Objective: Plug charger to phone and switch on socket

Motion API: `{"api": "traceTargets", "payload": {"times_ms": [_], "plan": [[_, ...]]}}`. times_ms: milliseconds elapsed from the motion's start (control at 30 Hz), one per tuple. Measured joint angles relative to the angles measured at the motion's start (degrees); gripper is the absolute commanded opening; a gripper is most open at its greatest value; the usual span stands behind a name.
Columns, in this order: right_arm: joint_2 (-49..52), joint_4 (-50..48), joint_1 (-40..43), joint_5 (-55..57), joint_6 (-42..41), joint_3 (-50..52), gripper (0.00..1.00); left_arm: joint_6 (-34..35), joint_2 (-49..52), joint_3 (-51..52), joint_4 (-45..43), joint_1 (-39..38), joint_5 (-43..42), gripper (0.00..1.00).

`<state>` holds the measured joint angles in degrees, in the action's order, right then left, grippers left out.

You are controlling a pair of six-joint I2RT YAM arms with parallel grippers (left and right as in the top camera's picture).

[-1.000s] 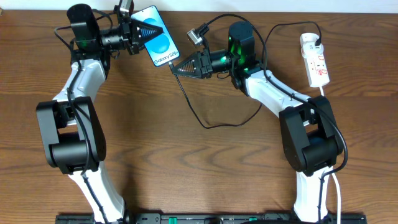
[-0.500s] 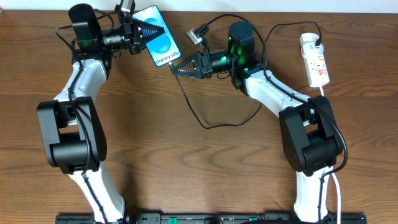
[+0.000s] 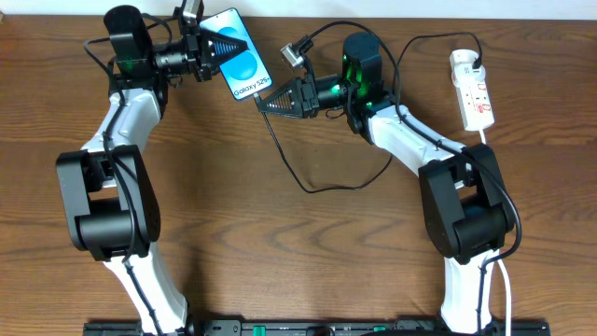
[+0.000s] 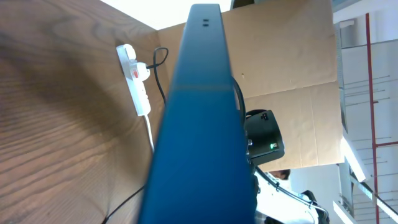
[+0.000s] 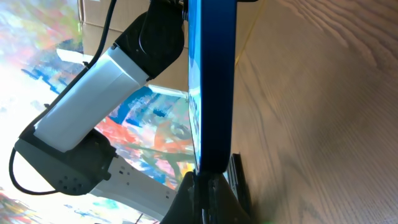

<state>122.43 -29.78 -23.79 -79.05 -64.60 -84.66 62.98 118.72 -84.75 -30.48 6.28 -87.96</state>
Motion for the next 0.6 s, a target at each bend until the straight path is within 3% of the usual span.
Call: {"api": "traceTargets", "payload": {"times_ms": [600], "plan": [[0.0,0.0,0.0,0.4,0.0,0.0,0.01,0.0,0.0,0.0,0.0,-0.2,0.0,0.07]]}}
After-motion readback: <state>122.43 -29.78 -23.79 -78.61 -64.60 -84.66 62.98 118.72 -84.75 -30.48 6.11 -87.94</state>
